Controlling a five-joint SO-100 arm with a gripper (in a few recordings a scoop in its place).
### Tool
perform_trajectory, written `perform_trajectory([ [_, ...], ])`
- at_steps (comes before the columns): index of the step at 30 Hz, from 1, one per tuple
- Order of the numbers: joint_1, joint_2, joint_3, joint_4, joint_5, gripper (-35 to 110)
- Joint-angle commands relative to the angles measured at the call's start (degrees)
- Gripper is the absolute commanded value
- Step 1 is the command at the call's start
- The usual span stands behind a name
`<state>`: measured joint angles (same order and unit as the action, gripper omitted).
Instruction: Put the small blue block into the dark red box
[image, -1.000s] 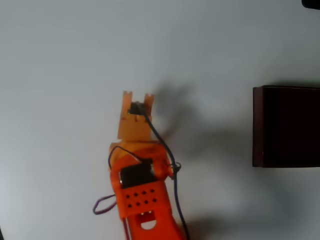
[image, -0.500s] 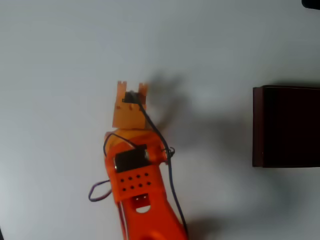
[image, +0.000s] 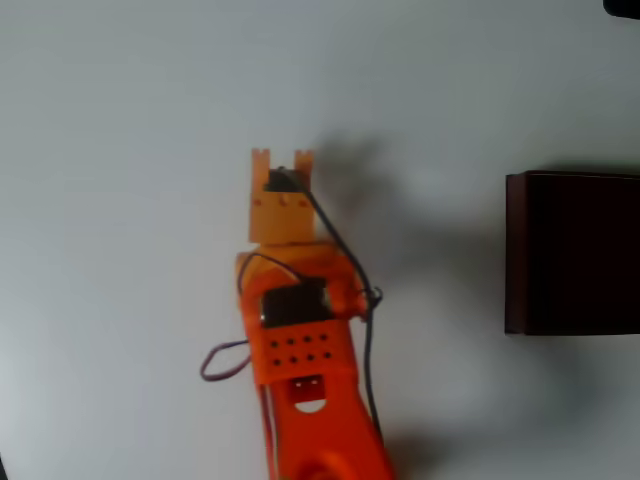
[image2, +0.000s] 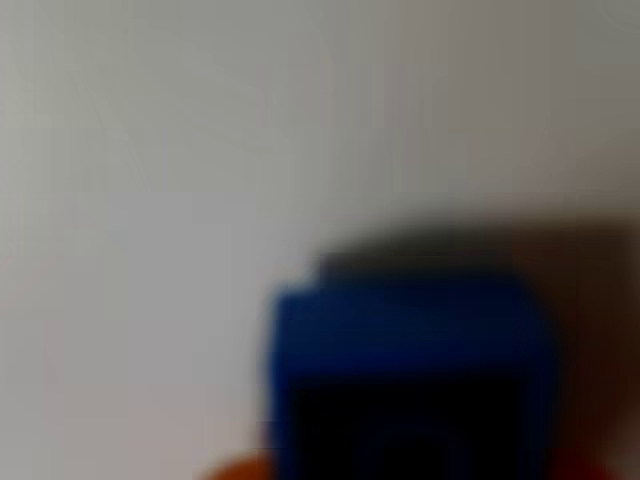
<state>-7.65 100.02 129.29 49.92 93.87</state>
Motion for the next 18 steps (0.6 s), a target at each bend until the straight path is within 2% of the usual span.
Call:
perform_trajectory([
  [1, 3.78, 6.59, -3.43, 5.98, -6.42, 1],
  [4, 10.81, 14.77, -4.04, 7.56, -20.39, 1],
  [10, 28.12, 22.15, -18.19, 19.86, -47.37, 0],
  [13, 35.51, 23.38, -20.04, 18.72, -56.16, 0],
  [18, 44.38, 20.74, -17.05, 11.25, -63.63, 0],
])
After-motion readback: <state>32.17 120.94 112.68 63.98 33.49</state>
